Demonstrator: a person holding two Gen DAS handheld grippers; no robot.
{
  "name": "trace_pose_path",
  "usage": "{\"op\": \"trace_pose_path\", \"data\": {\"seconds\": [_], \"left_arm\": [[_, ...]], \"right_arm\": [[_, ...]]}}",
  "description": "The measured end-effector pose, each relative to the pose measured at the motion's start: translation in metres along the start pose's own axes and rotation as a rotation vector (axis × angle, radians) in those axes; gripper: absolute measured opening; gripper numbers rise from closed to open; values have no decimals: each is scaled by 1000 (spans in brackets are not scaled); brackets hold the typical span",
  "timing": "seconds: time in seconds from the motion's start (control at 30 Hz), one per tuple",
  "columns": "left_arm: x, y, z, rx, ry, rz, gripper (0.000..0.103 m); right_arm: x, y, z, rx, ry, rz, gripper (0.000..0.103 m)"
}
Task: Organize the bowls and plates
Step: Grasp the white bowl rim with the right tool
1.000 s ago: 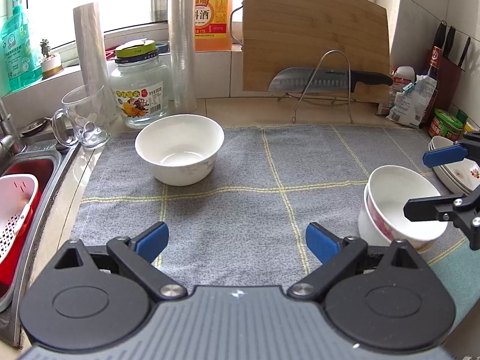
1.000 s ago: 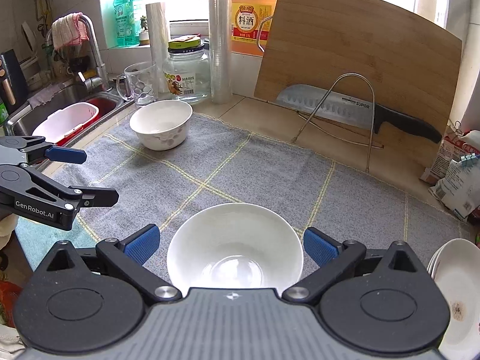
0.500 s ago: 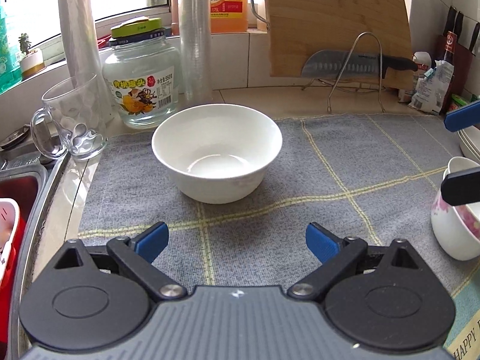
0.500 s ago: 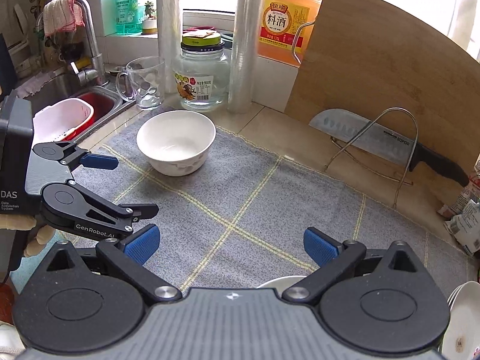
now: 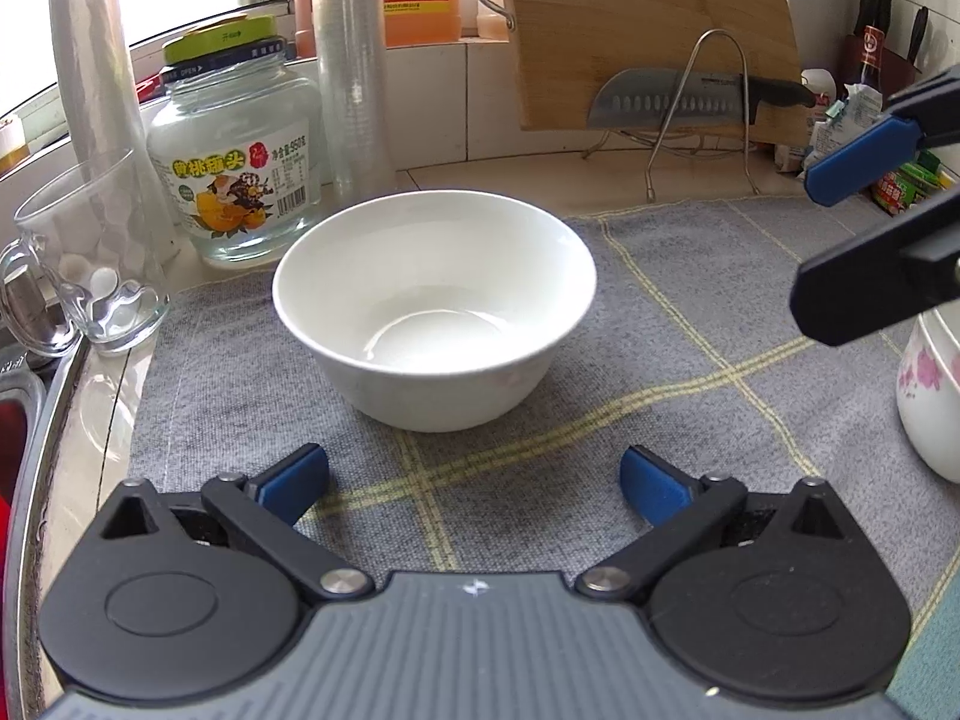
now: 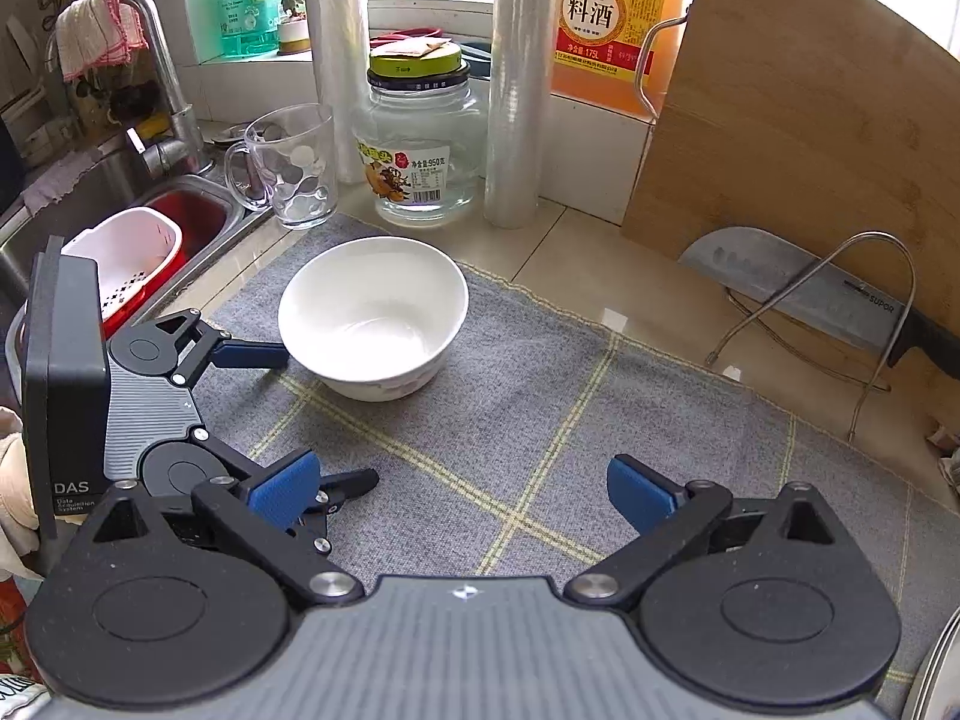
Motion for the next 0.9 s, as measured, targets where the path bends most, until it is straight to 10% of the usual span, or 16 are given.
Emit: {"op": "trace_pose_path", "data": {"seconds": [0.9], "left_arm": [[22,-12,-11,-21,150,43,99]], "right_arm": [[79,-10,92,211,-65,-63,103]]}}
Point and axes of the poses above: each gripper's, at about its wrist camera, not at the fingertips, and z roughly the way its jaws point, y to its right, x to its top, the point moved 3 cm from there along z, roughly the way its jaws point, and after that the axes turned 3 degrees about -z, right-handed, at the moved point
